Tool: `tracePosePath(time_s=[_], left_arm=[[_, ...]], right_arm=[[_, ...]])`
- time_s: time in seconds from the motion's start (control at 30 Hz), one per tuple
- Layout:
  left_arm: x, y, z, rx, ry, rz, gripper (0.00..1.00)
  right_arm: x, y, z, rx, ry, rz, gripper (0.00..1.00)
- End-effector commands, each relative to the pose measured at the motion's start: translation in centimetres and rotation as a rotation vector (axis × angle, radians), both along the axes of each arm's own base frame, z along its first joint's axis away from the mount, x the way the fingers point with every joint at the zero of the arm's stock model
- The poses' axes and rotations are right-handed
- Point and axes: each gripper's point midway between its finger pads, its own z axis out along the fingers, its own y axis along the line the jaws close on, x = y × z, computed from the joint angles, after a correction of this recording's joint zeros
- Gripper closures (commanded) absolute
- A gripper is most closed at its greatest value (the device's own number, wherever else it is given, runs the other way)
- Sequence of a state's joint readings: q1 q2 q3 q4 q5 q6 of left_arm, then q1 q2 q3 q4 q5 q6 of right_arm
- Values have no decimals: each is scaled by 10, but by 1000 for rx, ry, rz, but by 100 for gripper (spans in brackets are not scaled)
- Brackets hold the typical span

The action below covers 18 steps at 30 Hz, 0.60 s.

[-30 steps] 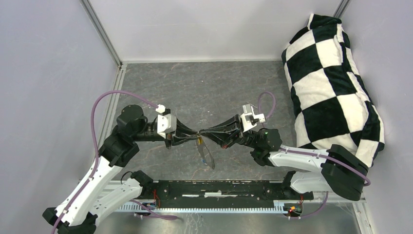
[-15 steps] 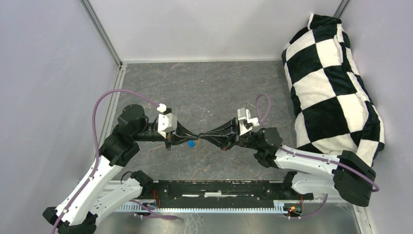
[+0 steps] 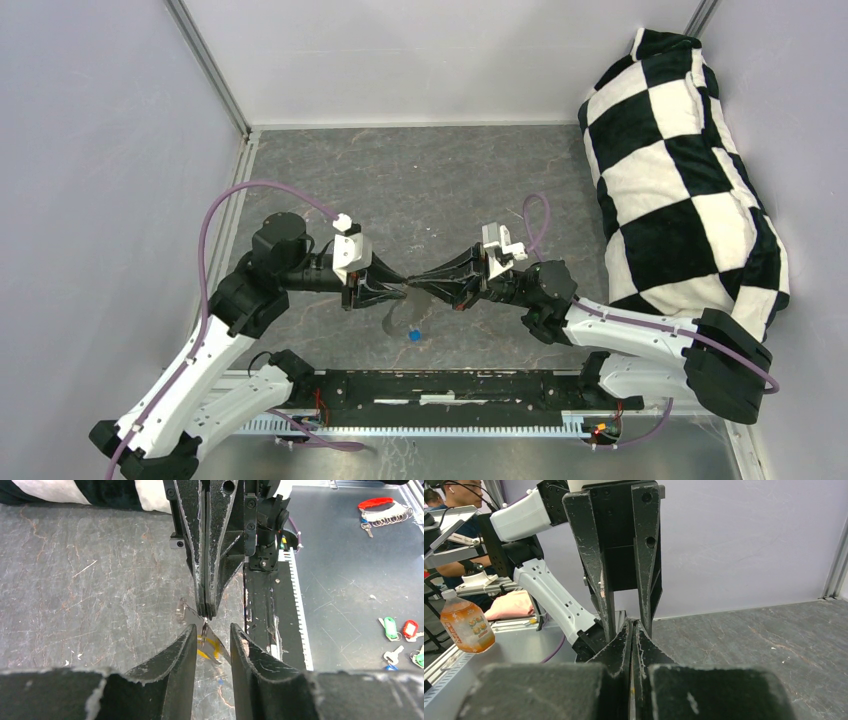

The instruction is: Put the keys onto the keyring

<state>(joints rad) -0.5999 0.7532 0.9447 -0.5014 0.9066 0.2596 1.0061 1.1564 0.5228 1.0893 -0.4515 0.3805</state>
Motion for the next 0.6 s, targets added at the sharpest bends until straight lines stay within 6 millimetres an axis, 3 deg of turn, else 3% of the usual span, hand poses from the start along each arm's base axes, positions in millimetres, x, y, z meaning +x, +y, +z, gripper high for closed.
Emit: tracePosePath(time_s=[0.0,0.13,0.23,0.37,0.57], left_arm=[[-1,2,7,-5,-54,-4,63],[-2,4,11,-6,-70,3,62],[0,7,20,-3,-104,18,51],[-1,11,28,14,-157,13,45],[-7,14,6,57,-145,-24,48]], right_arm=[[-12,-9,37,109,-77,30,100],[-17,-7,36,103,-90,64,99],[-20,-5,35,94,-93,88,100],[-22,-5,36,98,-90,101,100],[-25,-4,40,119,-84,128,100]])
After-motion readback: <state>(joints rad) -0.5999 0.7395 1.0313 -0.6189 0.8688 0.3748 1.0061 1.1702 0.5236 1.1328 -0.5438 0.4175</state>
